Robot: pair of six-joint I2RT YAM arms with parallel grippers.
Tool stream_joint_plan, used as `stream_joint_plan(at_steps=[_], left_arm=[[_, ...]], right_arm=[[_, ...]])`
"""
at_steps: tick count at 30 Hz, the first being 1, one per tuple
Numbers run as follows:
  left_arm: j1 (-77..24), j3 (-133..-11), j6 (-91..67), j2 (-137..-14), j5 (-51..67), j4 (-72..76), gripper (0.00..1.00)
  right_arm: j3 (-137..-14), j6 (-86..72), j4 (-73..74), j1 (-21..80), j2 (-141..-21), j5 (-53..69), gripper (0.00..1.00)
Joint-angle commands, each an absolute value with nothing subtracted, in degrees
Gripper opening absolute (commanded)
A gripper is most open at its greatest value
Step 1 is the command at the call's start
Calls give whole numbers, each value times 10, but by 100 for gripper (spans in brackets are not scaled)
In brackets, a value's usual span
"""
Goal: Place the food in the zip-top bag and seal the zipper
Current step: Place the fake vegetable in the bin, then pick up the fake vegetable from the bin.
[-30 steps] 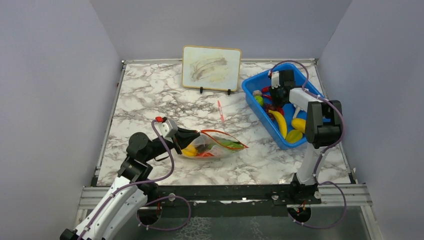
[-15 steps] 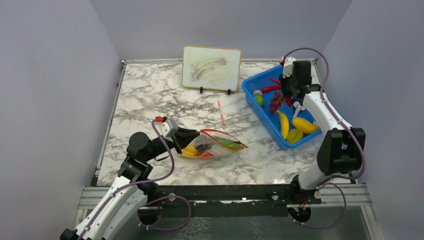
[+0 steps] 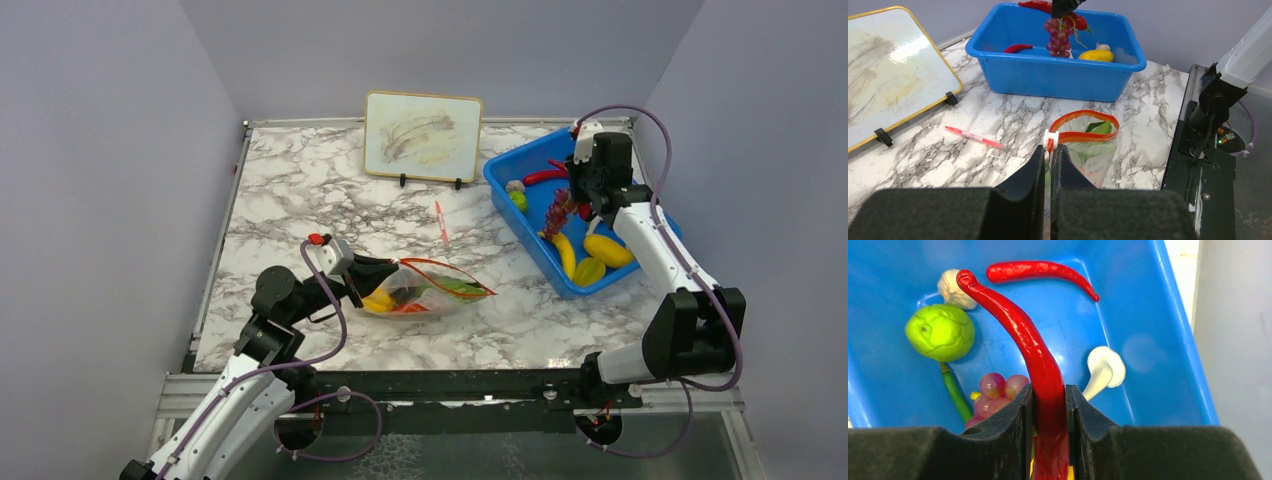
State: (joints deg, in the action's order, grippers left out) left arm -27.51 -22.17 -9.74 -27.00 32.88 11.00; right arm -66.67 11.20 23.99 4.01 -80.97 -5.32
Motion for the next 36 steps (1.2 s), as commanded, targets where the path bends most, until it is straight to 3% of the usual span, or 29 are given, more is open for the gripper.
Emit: stream_joint_plan(at_steps=[1, 13, 19, 24, 36], left_arm=[[-276, -236, -103, -262, 321, 123, 0], [-276, -236, -101, -256, 322, 122, 0], [-276, -239, -94, -254, 322, 116, 0], [-276, -237, -92, -254, 323, 115, 0], [-276, -237, -92, -257, 325, 118, 0]], right_arm=[[-639, 97, 172, 39, -834, -95, 22], [-639, 74, 139, 37, -969, -130, 36], [-688, 95, 150, 36, -1039, -134, 32], [-712, 111, 152, 32, -1076, -152, 38], [-697, 70, 169, 22, -1049, -201, 38]])
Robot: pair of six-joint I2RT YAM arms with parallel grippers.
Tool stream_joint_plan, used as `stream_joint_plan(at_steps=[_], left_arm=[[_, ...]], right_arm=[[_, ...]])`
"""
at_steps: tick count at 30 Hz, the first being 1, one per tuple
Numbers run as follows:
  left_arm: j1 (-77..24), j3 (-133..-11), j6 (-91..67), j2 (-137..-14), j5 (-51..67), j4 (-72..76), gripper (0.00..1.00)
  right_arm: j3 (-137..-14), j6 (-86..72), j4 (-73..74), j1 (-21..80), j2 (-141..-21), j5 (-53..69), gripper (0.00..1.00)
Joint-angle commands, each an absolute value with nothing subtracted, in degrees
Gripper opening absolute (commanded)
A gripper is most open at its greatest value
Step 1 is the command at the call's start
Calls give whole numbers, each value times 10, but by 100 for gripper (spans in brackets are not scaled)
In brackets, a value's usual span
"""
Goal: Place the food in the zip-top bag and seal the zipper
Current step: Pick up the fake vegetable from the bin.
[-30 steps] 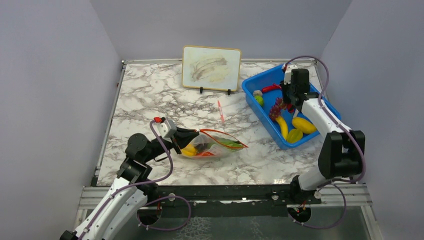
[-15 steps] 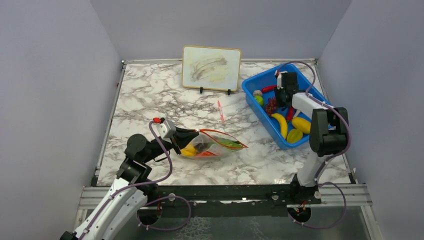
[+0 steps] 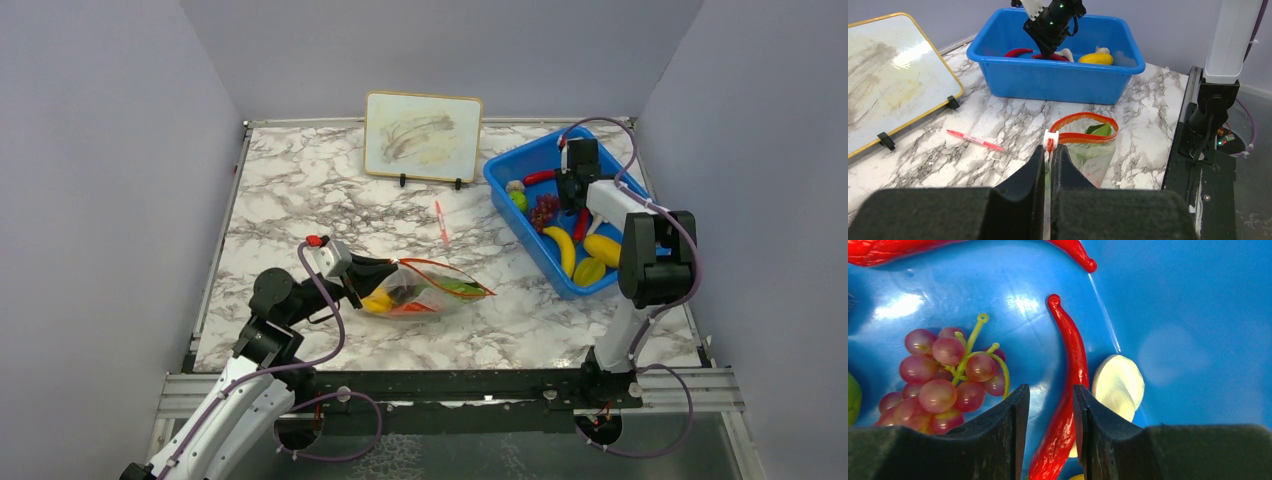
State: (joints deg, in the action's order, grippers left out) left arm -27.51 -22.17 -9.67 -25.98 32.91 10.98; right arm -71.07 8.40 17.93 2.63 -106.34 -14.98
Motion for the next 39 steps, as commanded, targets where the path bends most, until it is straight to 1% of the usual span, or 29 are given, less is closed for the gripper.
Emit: stream_joint_plan(at_steps=[1, 12, 15, 18, 22, 27, 34, 39], left_arm=[[-276, -238, -92, -257, 325, 118, 0], [-276, -238, -91, -257, 326, 118, 0], [-276, -239, -90, -257, 326, 117, 0], [-276, -239, -89, -256, 326, 117, 0], [-276, -239, -89, -256, 324, 117, 0], [-276, -239, -90, -256, 322, 116, 0], [-276, -237, -107, -258, 315, 137, 0], [-276, -253, -135, -274, 312, 166, 0]], right_arm=[[-693, 71, 165, 21, -1055, -208, 38], [-677, 67, 153, 8, -1092, -215, 38], [-674, 66, 152, 7, -1094, -196, 34], [-680, 62, 160, 7, -1086, -168, 26], [-691, 53, 181, 7, -1050, -128, 20], [-696, 49, 208, 7, -982, -95, 16], [-676, 46, 235, 14, -871, -39, 15], [-675, 46, 266, 43, -785, 13, 15]])
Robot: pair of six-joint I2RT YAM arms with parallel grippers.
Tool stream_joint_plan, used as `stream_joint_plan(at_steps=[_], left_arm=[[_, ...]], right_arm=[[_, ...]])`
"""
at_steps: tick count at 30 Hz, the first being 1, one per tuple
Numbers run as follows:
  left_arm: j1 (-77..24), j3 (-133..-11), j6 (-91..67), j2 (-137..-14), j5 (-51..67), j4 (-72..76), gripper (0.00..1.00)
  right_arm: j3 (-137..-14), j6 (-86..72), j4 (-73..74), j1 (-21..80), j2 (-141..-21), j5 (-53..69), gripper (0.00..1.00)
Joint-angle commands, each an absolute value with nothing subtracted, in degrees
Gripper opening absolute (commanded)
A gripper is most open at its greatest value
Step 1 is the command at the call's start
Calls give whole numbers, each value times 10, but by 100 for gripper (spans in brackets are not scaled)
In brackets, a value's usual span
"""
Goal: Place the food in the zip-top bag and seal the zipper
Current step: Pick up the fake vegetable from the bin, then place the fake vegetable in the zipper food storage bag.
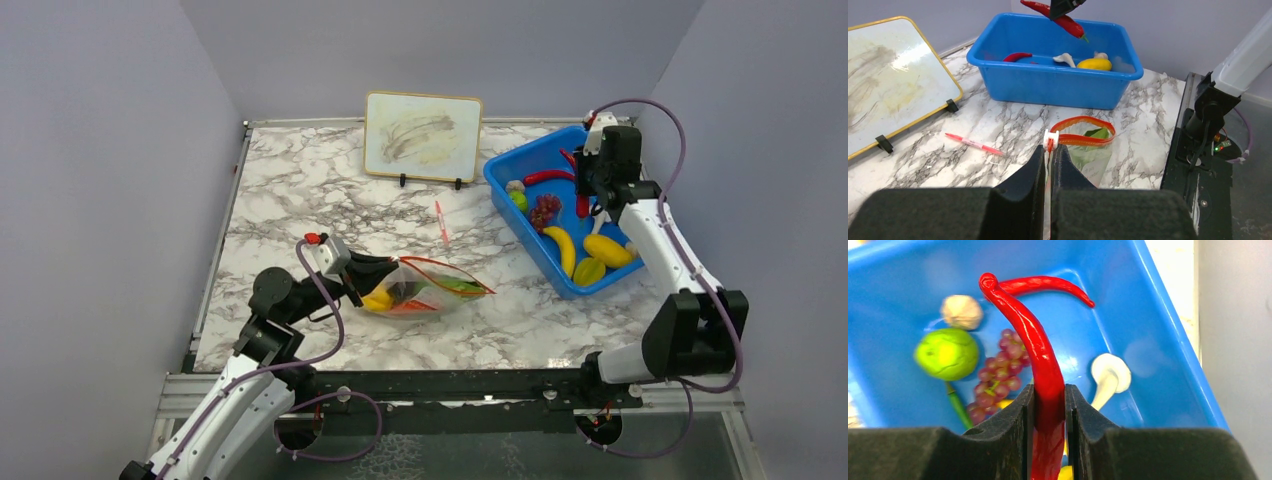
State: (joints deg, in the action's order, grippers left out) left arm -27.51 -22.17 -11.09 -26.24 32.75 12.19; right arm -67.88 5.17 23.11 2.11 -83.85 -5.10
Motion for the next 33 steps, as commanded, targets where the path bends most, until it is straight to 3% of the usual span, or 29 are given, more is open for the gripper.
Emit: stream_joint_plan(at_steps=[1, 9, 20, 33], left_arm=[[-276, -260, -137, -279, 311, 166, 0], [-276, -291, -129, -301, 311, 171, 0], [-276, -289, -129, -304, 318, 174, 0], [-276, -300, -102, -313, 384, 159, 0]], right_arm=[[-675, 46, 271, 51, -769, 27, 14], [-644, 55, 263, 196, -662, 109, 14], [-519, 110, 178, 367, -602, 249, 14], [-557, 263, 256, 396, -583, 170, 15]])
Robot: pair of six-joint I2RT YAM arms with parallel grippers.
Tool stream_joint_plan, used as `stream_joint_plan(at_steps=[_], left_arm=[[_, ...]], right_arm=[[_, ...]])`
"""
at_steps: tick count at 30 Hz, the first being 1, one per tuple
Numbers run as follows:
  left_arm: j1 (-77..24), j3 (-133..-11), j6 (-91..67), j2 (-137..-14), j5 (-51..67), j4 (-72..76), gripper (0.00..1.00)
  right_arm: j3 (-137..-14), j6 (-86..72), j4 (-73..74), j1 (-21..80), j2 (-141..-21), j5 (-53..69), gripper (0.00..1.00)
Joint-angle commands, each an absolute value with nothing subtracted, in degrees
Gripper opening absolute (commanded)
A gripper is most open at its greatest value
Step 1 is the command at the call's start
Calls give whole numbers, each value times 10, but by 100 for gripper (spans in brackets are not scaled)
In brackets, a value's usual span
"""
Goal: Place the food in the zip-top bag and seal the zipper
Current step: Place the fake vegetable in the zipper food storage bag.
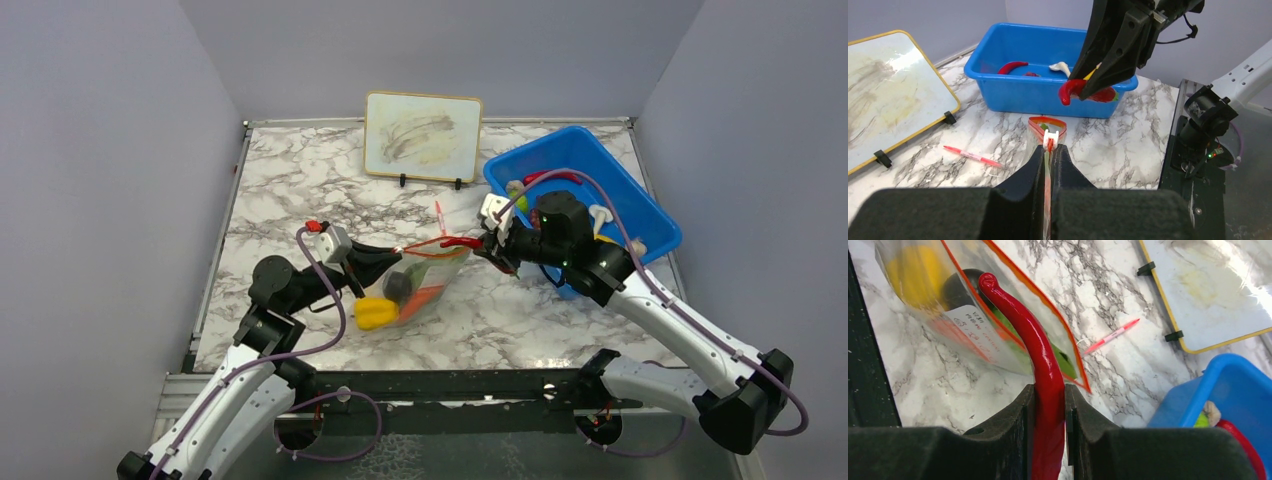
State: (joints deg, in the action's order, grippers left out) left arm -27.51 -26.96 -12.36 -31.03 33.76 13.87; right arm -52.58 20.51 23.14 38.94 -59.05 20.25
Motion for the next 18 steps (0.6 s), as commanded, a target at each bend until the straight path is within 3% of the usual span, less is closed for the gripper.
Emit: stream_joint_plan(at_steps=[1, 18], left_arm=[[-276, -305, -97, -316, 394, 153, 0], [-276, -311, -89, -322, 410, 137, 0]], right_arm=[[-560, 273, 264, 398, -583, 166, 15], [-558, 370, 282, 444, -604, 162, 14]])
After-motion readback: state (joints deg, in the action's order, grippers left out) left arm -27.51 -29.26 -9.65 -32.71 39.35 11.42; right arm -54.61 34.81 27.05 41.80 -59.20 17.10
